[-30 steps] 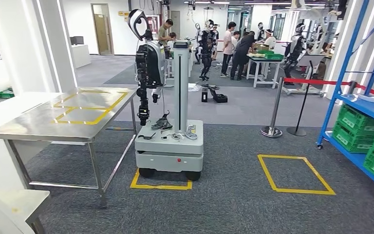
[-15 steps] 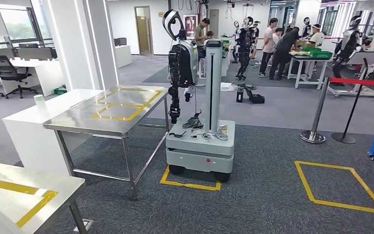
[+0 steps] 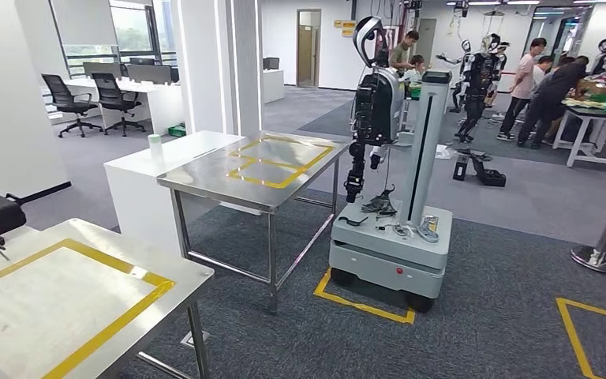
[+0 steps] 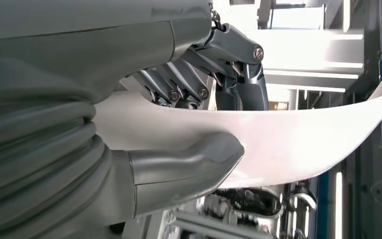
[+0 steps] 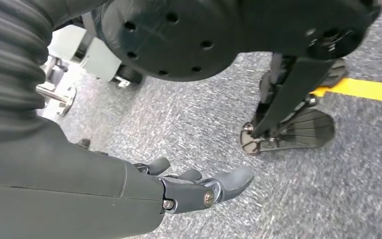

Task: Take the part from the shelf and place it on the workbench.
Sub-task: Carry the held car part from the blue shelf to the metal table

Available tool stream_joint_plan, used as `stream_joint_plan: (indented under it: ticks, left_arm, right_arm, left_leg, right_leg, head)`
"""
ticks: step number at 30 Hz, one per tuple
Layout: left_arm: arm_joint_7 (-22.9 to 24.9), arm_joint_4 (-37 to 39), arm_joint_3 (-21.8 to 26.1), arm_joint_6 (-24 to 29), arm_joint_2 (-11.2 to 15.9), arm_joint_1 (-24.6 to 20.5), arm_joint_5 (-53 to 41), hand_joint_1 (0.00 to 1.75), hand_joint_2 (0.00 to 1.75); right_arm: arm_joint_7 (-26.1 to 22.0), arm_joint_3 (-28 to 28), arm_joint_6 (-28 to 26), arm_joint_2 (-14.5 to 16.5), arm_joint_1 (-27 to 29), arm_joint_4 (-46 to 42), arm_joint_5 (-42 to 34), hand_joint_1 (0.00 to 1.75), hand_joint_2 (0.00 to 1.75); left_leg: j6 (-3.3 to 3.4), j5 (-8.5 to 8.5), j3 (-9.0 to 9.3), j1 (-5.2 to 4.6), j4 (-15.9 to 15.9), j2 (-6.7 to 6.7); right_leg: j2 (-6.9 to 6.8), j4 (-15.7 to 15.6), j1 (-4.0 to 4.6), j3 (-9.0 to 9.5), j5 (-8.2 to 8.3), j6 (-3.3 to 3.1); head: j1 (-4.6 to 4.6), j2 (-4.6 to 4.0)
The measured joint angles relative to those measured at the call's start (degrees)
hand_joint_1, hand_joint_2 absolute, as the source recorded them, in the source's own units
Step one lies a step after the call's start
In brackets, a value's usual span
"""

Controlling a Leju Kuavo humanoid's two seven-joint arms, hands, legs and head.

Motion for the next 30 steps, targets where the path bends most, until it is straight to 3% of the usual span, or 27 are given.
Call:
stream_joint_plan:
  ticks: [2,4,5,7,8,10,11,12,14,15,16,19,20,22,23,24,25,27,29,30]
  left_arm:
    - [-0.36,0.32,-0.69,0.00,-0.32,-0.34,-0.69,1.75,1.75]
    - [-0.67,0.57,-1.18,0.00,-0.54,-0.71,-0.98,1.75,1.75]
    - [-0.81,0.64,-1.28,-0.01,-0.60,-0.85,-1.04,1.75,1.75]
    - [-1.08,0.67,-1.34,-0.02,-0.62,-0.94,-1.00,1.75,1.75]
    - [-1.20,0.68,-1.34,-0.02,-0.61,-0.88,-0.96,1.75,1.75]
    - [-1.35,0.75,-1.38,-0.02,-0.53,-1.07,-0.88,1.75,1.75]
    - [-1.37,0.83,-1.43,-0.02,-0.52,-1.24,-0.84,1.75,1.75]
    - [-1.36,0.91,-1.49,0.00,-0.51,-1.47,-0.78,1.75,1.75]
    - [-1.22,1.22,-1.56,0.08,-0.49,-1.82,-0.60,1.75,1.75]
    - [-1.09,1.45,-1.57,0.12,-0.40,-2.11,-0.50,1.75,1.75]
    - [-0.93,1.79,-1.62,0.15,-0.22,-2.61,-0.43,1.75,1.75]
    - [-0.34,3.19,-2.31,0.49,0.71,-5.59,-0.40,1.75,1.75]
    - [-0.15,3.69,-2.68,0.75,1.01,-6.78,-0.45,1.75,1.75]
    - [0.13,4.55,-3.31,1.15,1.52,-8.45,-0.64,1.75,1.75]
    - [0.19,4.88,-3.49,1.25,1.76,-8.86,-0.76,1.75,1.75]
    - [0.22,5.14,-3.64,1.30,1.96,-9.26,-0.86,1.75,1.75]
    - [0.23,5.41,-3.88,1.33,2.11,-9.78,-0.94,1.75,1.75]
    - [0.24,5.99,-4.57,1.39,2.21,-10.87,-1.03,1.75,1.75]
    - [0.19,6.58,-5.15,1.55,2.22,-11.32,-1.28,1.75,1.75]
    - [0.03,6.86,-5.27,1.67,2.27,-11.34,-1.47,1.75,1.75]
  right_arm:
    - [0.03,-0.08,0.00,0.00,0.15,0.00,-0.38,0.00,1.75]
    - [0.16,-0.11,0.00,0.01,0.13,-0.01,-0.62,0.00,1.75]
    - [0.32,-0.13,0.00,0.01,0.12,-0.01,-0.72,0.00,1.75]
    - [0.75,-0.15,-0.01,0.07,0.13,0.00,-0.89,0.00,1.75]
    - [0.91,-0.17,-0.01,0.14,0.13,-0.01,-0.93,0.00,1.75]
    - [1.04,-0.20,-0.02,0.27,0.16,-0.02,-0.98,0.00,1.75]
    - [1.05,-0.21,-0.02,0.28,0.19,-0.02,-0.99,0.00,1.75]
    - [1.05,-0.21,-0.02,0.28,0.25,-0.02,-1.01,0.00,1.75]
    - [1.06,-0.23,-0.01,0.29,0.35,-0.02,-1.03,0.00,1.75]
    - [1.05,-0.25,0.00,0.32,0.35,-0.02,-1.09,0.00,1.75]
    - [1.00,-0.32,-0.01,0.40,0.32,-0.02,-1.31,0.00,1.75]
    - [0.64,-0.88,-0.01,0.67,0.07,-0.02,-2.66,0.00,1.75]
    - [0.57,-1.18,-0.01,0.72,-0.07,-0.02,-3.04,0.00,1.75]
    - [0.56,-1.72,-0.01,0.85,-0.43,-0.02,-3.49,0.00,1.75]
    - [0.56,-1.89,-0.01,0.90,-0.60,-0.02,-3.63,0.00,1.75]
    - [0.55,-2.00,-0.01,0.96,-0.68,-0.02,-3.76,0.00,1.75]
    - [0.55,-2.13,-0.02,1.01,-0.69,-0.02,-3.88,0.00,1.75]
    - [0.59,-2.51,-0.01,1.08,-0.49,-0.01,-4.02,0.00,1.75]
    - [0.70,-2.87,-0.01,1.16,-0.25,0.00,-4.03,0.00,1.75]
    - [0.74,-2.95,-0.01,1.24,-0.17,0.00,-4.02,0.00,1.75]
  left_leg:
    - [-0.30,0.21,-0.06,0.04,0.02,-1.63]
    - [-0.89,0.46,-0.31,-0.01,0.08,-2.98]
    - [-1.25,0.62,-0.47,0.04,0.04,-3.50]
    - [-2.02,1.00,-0.80,0.19,-0.26,-4.54]
    - [-2.32,0.99,-0.97,0.19,-0.21,-4.04]
    - [-2.80,-0.70,-2.35,0.01,2.32,-0.87]
    - [-2.94,-2.42,-3.57,-0.05,5.27,1.25]
    - [-3.12,-4.32,-5.15,-0.07,8.91,2.52]
    - [-3.36,-6.25,-7.16,-0.03,14.21,3.29]
    - [-3.38,-5.74,-6.78,-0.03,14.12,3.43]
    - [-3.34,-4.32,-5.25,-0.04,11.76,3.78]
    - [-2.48,-0.98,0.51,-0.49,1.63,6.99]
    - [-2.01,-0.86,1.13,-0.67,0.28,7.52]
    - [-1.13,-0.74,1.00,-0.78,-0.07,6.54]
    - [-0.83,-0.62,0.99,-0.69,-0.19,5.90]
    - [-0.54,-0.49,0.99,-0.57,-0.31,5.31]
    - [-0.21,-0.31,0.99,-0.41,-0.43,4.68]
    - [0.22,-0.07,0.71,-0.26,-0.48,3.34]
    - [0.40,0.06,0.50,-0.29,-0.45,1.80]
    - [0.38,0.10,0.46,-0.31,-0.42,0.97]
  right_leg:
    - [1.88,-7.03,-0.02,3.17,3.92,-0.57]
    - [3.91,-12.52,0.07,5.55,6.01,-0.90]
    - [4.29,-13.23,0.18,5.79,6.01,-0.98]
    - [3.09,-13.47,0.34,5.86,6.28,-1.33]
    - [2.34,-13.70,0.29,5.94,6.46,-1.68]
    - [0.67,-14.17,0.05,6.02,6.77,-2.51]
    - [-0.16,-14.24,0.10,5.99,6.83,-2.78]
    - [-0.96,-14.23,0.17,5.92,6.81,-2.95]
    - [-2.63,-14.16,0.27,5.82,6.77,-3.03]
    - [-3.47,-14.11,0.28,5.79,6.73,-3.02]
    - [-4.30,-14.04,0.28,5.79,6.68,-2.95]
    - [-6.57,-13.73,0.64,5.85,6.31,-2.36]
    - [-7.23,-13.68,0.80,5.92,6.21,-2.09]
    - [-8.44,-13.78,0.95,6.19,6.14,-1.56]
    - [-8.20,-13.69,0.83,6.35,5.98,-1.17]
    - [-6.85,-13.03,0.70,6.21,5.42,-0.75]
    - [-4.93,-11.41,0.53,5.56,4.31,-0.37]
    - [-1.05,-5.00,0.32,2.43,0.94,0.07]
    - [-0.11,1.32,0.29,-1.01,-1.10,0.09]
    - [0.00,2.00,0.28,-1.59,-0.54,0.01]
  head:
    - [-0.01,0.00]
    - [-0.02,0.00]
    - [-0.03,0.00]
    - [-0.02,0.00]
    - [-0.03,0.00]
    - [-0.12,0.00]
    - [-0.17,0.00]
    - [-0.20,0.00]
    - [-0.21,0.00]
    - [-0.20,0.00]
    - [-0.20,0.00]
    - [-0.19,0.00]
    - [-0.17,0.00]
    - [-0.14,0.00]
    - [-0.13,0.00]
    - [-0.12,0.00]
    - [-0.09,0.00]
    - [-0.03,0.00]
    - [-0.01,0.00]
    - [-0.01,0.00]
